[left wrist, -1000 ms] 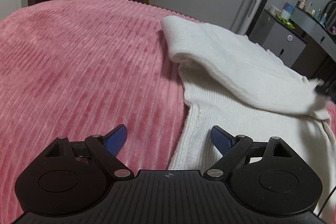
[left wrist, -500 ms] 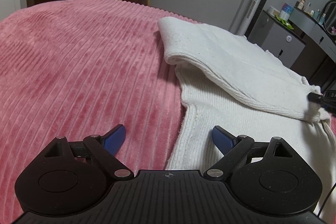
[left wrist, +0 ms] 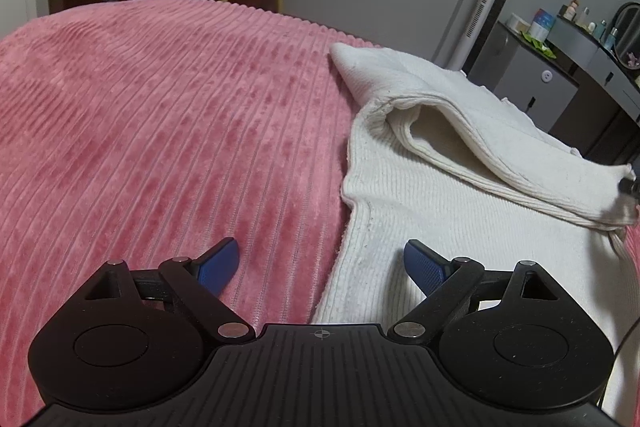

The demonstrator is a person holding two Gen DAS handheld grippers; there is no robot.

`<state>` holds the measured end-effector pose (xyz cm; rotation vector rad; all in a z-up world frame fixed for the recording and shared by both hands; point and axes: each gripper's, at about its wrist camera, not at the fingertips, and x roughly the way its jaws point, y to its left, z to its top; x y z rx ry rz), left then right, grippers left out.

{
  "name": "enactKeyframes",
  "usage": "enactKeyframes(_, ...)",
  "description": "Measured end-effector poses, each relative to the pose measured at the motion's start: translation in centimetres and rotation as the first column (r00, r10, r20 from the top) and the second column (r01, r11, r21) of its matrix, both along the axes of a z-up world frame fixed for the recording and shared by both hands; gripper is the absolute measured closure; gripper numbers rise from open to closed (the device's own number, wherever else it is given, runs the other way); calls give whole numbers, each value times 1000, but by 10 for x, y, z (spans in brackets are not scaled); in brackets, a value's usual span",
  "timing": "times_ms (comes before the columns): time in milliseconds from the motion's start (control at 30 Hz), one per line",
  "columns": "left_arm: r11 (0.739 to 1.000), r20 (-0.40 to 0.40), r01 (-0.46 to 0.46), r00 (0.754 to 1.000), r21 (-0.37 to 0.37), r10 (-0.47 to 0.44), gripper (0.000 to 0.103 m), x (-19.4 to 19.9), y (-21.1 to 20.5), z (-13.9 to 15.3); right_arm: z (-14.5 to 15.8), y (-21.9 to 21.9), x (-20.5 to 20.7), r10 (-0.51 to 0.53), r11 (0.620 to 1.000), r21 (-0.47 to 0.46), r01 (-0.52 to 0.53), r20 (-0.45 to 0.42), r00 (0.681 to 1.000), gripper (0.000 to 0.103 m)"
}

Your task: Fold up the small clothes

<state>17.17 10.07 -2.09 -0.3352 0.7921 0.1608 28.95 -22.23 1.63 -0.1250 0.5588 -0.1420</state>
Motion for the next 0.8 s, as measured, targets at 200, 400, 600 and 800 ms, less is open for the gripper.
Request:
enactKeyframes(200,1000,-2,6,1000,20,-6,10,1,-2,-1,-17,-5,15,-65,997,-52,60,-96,993,77)
enactKeyframes(400,1000,11,-10,1000,0,10,11,0,0,1,-3,-20,-8,-71,984,157,80,-60,996,68)
enactKeyframes(600,1000,21,-13,1000,-5,13,11,-2,2,2,-19,-4,-12,20,992,125,-13,-54,998,69)
enactKeyframes(800,1000,46,-29,999,-5,29,11,-1,5,7,-30,-34,-8,-110,980,154,128,-119,987,59)
